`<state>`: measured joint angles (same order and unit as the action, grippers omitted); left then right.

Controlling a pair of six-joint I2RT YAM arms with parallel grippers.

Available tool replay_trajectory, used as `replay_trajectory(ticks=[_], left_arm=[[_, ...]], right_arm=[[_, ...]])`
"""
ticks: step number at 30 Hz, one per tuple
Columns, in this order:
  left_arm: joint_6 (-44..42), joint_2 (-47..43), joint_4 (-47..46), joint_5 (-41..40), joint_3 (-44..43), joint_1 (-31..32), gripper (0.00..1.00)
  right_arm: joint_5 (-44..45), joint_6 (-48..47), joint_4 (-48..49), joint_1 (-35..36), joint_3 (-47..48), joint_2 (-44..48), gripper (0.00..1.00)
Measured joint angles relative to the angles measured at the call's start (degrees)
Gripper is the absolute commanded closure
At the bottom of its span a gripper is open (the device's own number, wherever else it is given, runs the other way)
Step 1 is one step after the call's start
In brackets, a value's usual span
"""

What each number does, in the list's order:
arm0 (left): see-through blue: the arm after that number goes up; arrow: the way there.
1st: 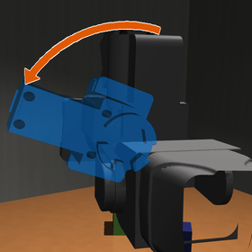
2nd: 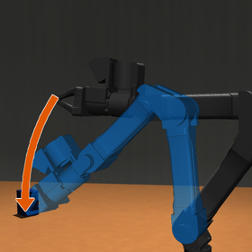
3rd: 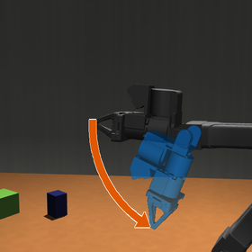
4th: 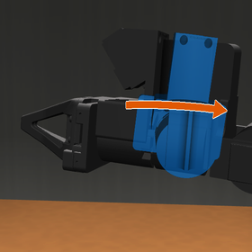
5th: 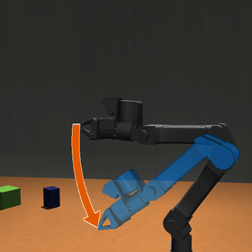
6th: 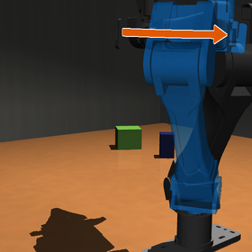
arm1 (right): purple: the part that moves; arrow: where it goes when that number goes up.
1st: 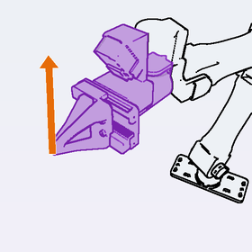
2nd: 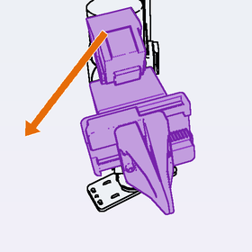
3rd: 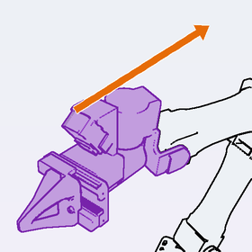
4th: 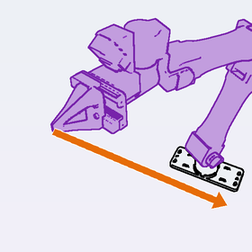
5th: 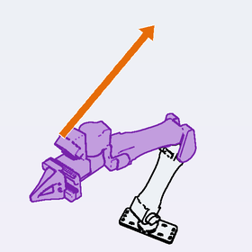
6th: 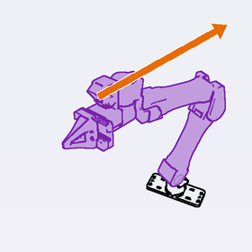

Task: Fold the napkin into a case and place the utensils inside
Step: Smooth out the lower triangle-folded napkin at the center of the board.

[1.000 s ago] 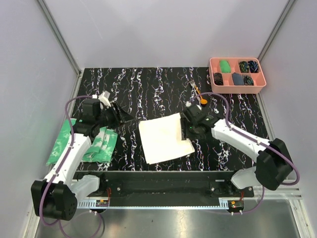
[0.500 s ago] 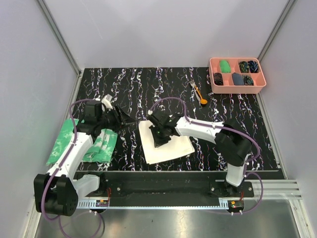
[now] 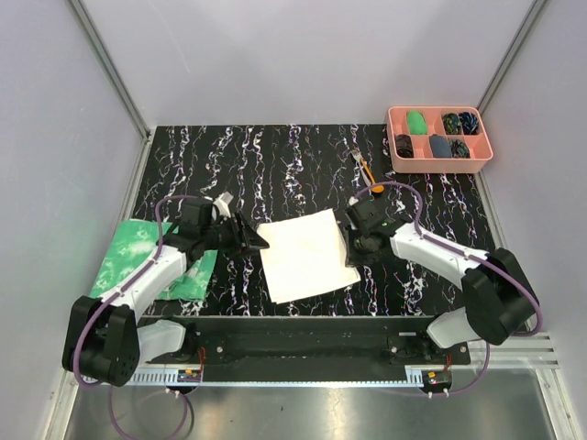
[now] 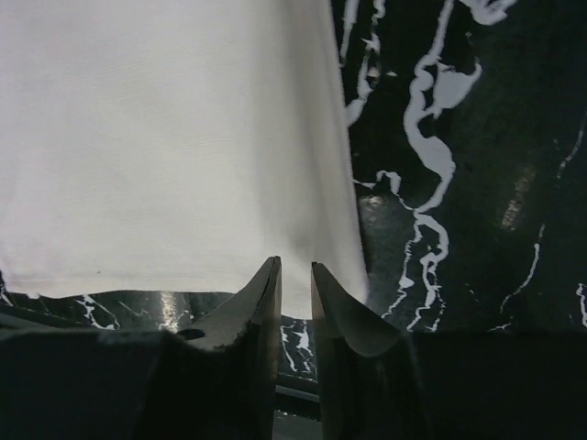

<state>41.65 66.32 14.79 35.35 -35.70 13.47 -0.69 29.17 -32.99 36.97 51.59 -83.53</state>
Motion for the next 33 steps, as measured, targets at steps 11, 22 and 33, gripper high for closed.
replay_trajectory(ticks=[11,22,33], left_arm=[[2.1,1.3,-3.0,0.0,0.1,3.8,0.46],[2.4,1.3,-3.2,0.0,0.1,3.9,0.46],[2.4,1.3,-3.6,0.1,0.1,3.9,0.46]], right_arm=[[0.2,1.6,-0.6,-5.9,-5.2,1.0,0.83],[2.1,2.9,-1.6,-6.7,-5.2,0.8,0.71],[-2.1,4.0,-1.8,-6.7,-5.7,10.6,0.43]])
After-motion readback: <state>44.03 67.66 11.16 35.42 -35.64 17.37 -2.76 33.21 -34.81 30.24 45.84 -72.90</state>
